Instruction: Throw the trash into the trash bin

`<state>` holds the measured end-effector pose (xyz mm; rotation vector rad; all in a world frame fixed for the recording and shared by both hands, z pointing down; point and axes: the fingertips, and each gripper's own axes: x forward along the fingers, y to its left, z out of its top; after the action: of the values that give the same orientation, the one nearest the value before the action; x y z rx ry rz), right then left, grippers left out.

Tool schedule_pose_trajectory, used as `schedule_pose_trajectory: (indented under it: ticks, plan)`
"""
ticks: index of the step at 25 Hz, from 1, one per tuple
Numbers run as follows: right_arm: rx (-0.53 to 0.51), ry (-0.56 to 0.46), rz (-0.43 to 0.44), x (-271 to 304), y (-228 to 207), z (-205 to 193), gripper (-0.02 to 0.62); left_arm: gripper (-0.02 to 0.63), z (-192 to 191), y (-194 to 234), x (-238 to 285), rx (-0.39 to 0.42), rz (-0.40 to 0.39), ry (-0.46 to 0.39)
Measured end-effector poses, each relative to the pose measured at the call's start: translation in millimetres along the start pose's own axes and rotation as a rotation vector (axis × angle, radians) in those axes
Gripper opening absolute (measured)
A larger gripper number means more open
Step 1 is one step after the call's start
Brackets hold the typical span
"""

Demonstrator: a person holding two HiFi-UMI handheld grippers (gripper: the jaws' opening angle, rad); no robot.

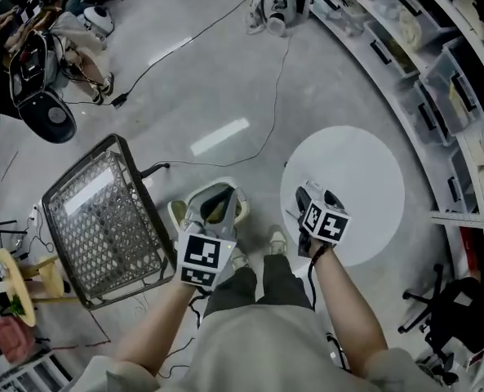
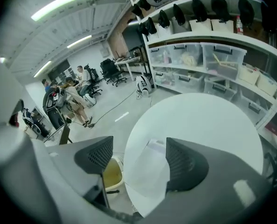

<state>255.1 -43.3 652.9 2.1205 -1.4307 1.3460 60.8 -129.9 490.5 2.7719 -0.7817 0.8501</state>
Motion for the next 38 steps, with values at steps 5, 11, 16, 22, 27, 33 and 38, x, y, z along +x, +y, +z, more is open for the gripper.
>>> schedule_pose_trajectory:
  ticks: [5,11,16,22,27,33,38]
  plan:
    - [0.021,0.104,-0.085,38.9,-15.8,-40.0,0.396,0.002,-22.5,0.4,9.8,-0.041,-0.003,0.049]
    - [0.077,0.180,-0.143,57.6,-30.3,-62.2,0.400,0.003,-37.3,1.0,21.0,-0.087,0.007,0.080]
    - [0.100,0.195,-0.154,61.4,-33.4,-65.8,0.353,0.002,-55.1,1.5,22.5,-0.113,0.008,0.111]
    - [0.088,0.146,-0.130,55.9,-29.7,-44.4,0.314,0.003,-65.5,16.2,18.3,-0.155,0.044,0.120]
    - [0.061,0.087,-0.045,41.0,-4.3,-13.9,0.311,0.003,-65.5,38.2,5.5,-0.200,0.103,0.103]
    - [-0.071,0.064,0.148,34.5,78.1,15.4,0.311,0.003,-77.7,76.7,-23.4,-0.277,0.229,0.090]
    - [-0.123,0.099,0.287,44.3,150.1,12.1,0.311,0.003,-119.0,96.6,-40.7,-0.328,0.296,0.133]
